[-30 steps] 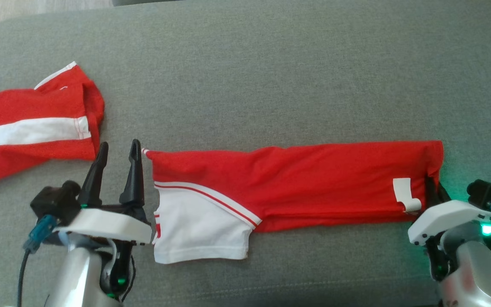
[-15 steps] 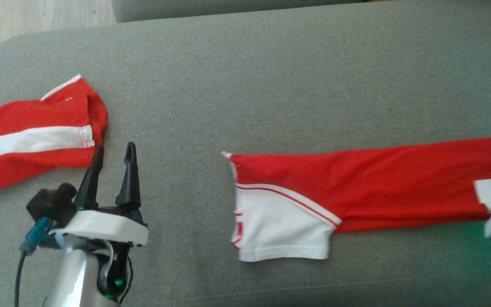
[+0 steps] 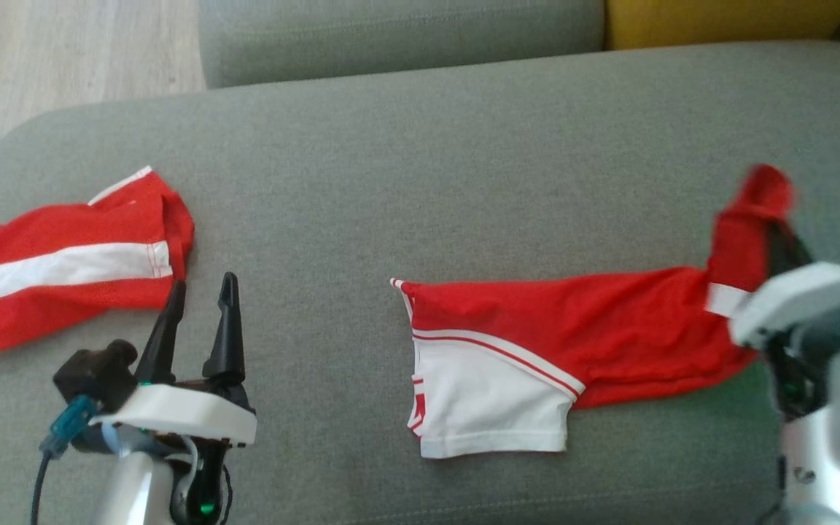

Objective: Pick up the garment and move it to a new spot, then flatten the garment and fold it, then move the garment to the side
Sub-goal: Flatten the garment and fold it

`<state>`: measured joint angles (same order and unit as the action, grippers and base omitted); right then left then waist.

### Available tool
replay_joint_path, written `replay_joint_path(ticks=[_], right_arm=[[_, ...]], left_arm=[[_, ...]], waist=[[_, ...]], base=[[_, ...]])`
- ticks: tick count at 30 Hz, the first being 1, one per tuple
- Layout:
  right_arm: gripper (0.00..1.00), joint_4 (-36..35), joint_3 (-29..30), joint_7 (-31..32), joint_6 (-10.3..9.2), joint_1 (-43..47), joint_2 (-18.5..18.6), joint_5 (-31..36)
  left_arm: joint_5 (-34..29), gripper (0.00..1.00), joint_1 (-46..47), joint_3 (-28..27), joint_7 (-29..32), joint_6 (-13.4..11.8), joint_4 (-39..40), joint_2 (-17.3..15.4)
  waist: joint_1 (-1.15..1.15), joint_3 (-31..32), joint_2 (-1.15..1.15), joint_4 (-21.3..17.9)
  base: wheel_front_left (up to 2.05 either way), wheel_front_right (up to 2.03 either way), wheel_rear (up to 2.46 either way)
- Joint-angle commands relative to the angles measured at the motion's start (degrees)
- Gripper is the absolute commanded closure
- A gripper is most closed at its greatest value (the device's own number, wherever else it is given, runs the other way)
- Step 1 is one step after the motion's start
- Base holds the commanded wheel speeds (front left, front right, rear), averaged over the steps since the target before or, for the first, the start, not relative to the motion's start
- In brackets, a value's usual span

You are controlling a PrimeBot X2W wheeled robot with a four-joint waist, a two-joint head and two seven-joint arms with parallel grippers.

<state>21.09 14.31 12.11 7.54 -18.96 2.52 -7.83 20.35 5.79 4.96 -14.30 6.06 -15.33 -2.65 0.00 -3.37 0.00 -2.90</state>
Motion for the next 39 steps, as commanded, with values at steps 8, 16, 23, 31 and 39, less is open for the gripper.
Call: replay_joint_path(ticks=[8,16,23,31,39], right_arm=[[1.0,-9.56,-17.51,2.9,-0.05,5.51,0.37,-20.74],[1.0,-5.29,-33.01,-4.9,-0.05,6.87,0.36,-34.84],[1.0,4.17,-45.53,-14.66,-0.05,2.28,0.36,-45.41],[1.0,13.92,-57.1,-21.41,-0.05,-3.57,0.36,-46.96],[0.0,19.45,-63.7,-22.67,-0.05,-6.0,0.36,-47.91]], left_arm=[[1.56,0.0,0.3,-0.97,-0.7,-0.46,0.85,-0.24],[1.83,0.0,0.0,-0.77,-0.7,-0.59,0.95,-0.23],[1.93,0.0,0.67,-0.01,-0.7,-0.52,0.41,-0.23],[2.17,0.0,1.12,1.3,-0.7,-0.7,-0.6,-0.23],[2.36,0.0,1.53,1.69,-0.7,-0.74,-1.17,-0.23]], waist=[[0.0,2.39,0.0,0.8],[0.0,2.14,0.0,2.04],[0.0,0.8,0.0,3.64],[0.0,-0.22,0.0,4.79],[0.0,-0.97,0.0,5.12]], base=[[0.0,0.0,0.0],[0.0,0.0,0.0],[0.0,0.0,0.0],[0.0,0.0,0.0],[0.0,0.0,0.0]])
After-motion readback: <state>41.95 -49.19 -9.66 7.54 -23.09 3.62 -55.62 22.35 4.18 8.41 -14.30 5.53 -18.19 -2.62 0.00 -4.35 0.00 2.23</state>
